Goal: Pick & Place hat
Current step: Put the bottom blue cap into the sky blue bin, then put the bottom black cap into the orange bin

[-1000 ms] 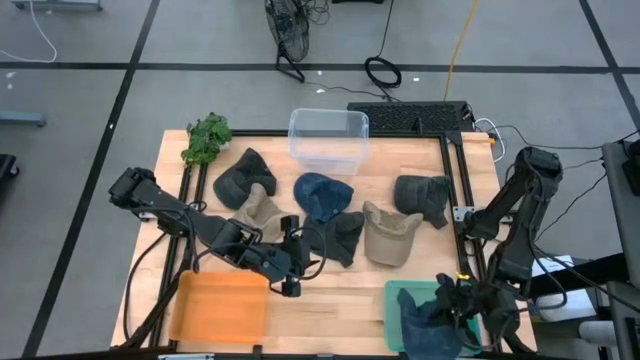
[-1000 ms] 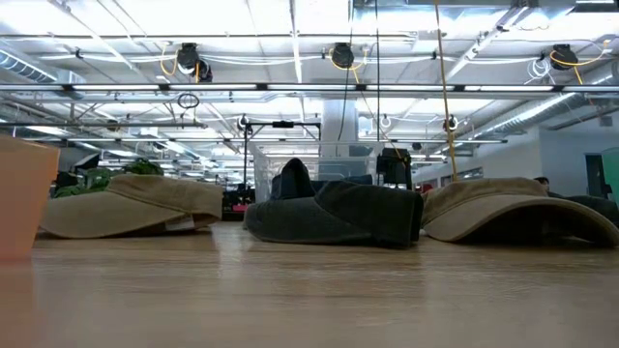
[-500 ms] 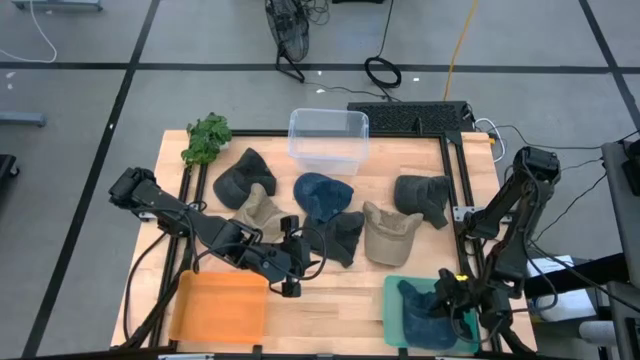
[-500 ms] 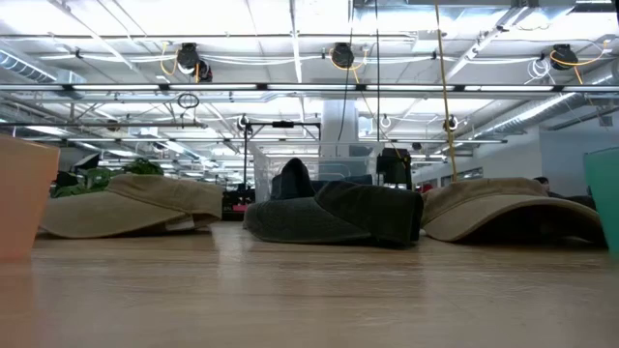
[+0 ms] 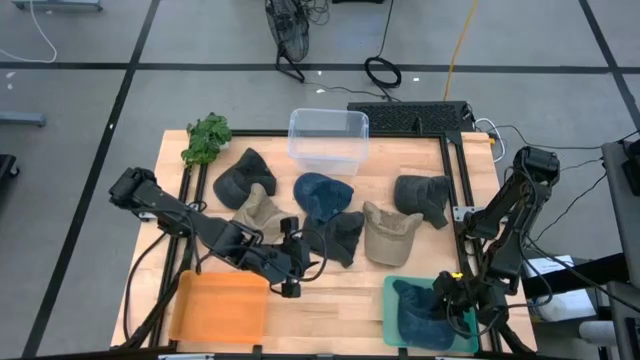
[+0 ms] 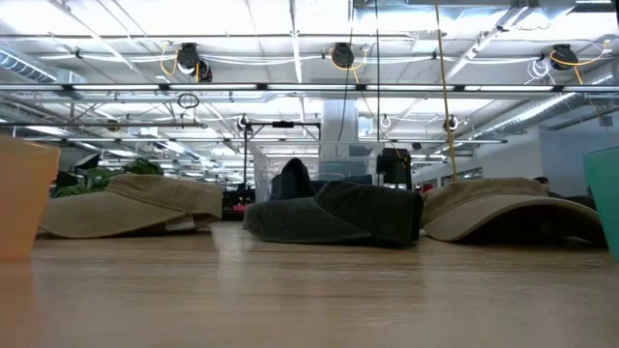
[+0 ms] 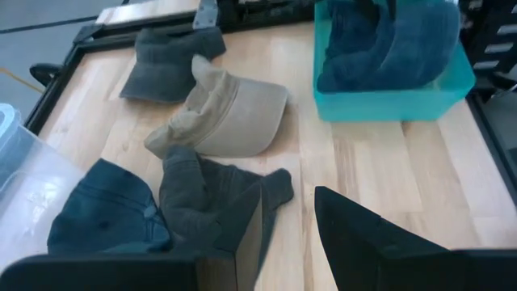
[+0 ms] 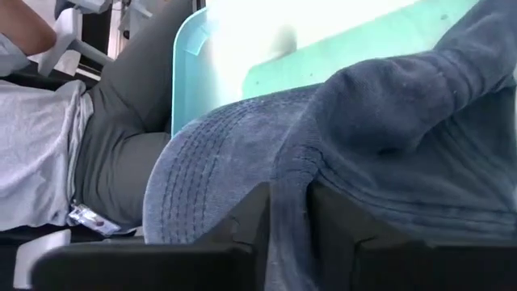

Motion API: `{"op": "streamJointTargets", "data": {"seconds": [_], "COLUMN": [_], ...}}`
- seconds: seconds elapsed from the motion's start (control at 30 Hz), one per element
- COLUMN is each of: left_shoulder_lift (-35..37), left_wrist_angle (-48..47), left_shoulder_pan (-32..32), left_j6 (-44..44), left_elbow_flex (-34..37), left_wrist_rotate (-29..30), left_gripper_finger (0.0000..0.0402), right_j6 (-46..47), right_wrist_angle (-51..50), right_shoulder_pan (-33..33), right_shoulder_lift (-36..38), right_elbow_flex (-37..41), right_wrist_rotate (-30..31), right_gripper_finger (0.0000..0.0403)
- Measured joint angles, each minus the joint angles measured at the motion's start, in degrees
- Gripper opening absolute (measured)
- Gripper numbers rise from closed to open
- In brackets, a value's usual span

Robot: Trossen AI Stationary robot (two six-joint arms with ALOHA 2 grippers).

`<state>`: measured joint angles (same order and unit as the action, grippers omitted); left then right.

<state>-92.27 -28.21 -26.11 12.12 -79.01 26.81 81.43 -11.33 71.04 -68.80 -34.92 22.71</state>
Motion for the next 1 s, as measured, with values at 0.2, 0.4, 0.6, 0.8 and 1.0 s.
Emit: {"op": "streamJointTargets", "data": {"seconds": [0.2,0.4,0.6,0.8,1.0], "left_shoulder_lift": [0.00,0.00,0.00,0.00,0.00], "left_wrist_angle": [1.35,1.57,2.96,3.26,3.23], "left_shoulder_pan": [1.13,1.45,1.45,1.45,1.34], "left_j6": [0.03,0.28,0.20,0.17,0.28], "left_elbow_flex": [1.25,1.23,1.23,1.23,1.23], "left_wrist_rotate": [-0.05,0.00,-0.02,0.00,-0.06], "left_gripper_finger": [0.0129,0.0129,0.0129,0.0129,0.0129], "right_j6": [0.42,-0.08,-6.19,-10.27,-14.80], "right_wrist_angle": [0.00,-0.07,2.62,1.63,10.18], "right_shoulder_pan": [0.29,0.29,0.22,-0.01,-1.75], "right_shoulder_lift": [1.32,4.64,8.51,10.16,6.29], "right_elbow_flex": [0.00,0.00,-0.02,-0.04,-0.07], "right_wrist_rotate": [-0.50,-0.45,1.50,6.62,7.17], "right_gripper_finger": [0.0119,0.0127,0.0127,0.0128,0.0128]}}
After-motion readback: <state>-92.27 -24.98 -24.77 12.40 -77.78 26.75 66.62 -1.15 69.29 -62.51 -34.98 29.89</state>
